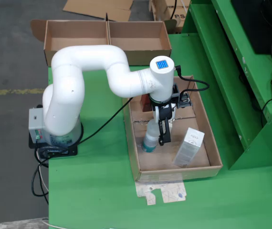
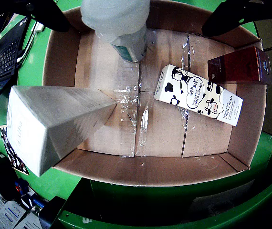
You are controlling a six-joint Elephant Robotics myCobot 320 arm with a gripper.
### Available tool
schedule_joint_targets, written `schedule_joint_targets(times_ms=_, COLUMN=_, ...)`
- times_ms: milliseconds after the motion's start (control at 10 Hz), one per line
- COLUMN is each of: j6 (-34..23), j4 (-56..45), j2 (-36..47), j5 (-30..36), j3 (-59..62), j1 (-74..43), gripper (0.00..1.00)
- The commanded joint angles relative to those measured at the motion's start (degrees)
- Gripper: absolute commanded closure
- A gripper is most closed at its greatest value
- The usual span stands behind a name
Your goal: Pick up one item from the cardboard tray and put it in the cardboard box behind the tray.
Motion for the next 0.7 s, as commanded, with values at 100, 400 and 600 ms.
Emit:
schedule_joint_targets(times_ms=100, j6=-0.12, j4=0.58, j2=1.2, j5=-0.26, j3=1.87, j1=0.12, gripper=0.1)
schedule_joint_targets(times_ms=400, j6=-0.12, j4=0.58, j2=1.2, j5=-0.26, j3=1.87, j1=0.12, gripper=0.4)
schedule_joint_targets(times_ms=600, j6=-0.12, j4=0.58, j2=1.2, j5=-0.26, j3=1.87, j1=0.12, gripper=0.6)
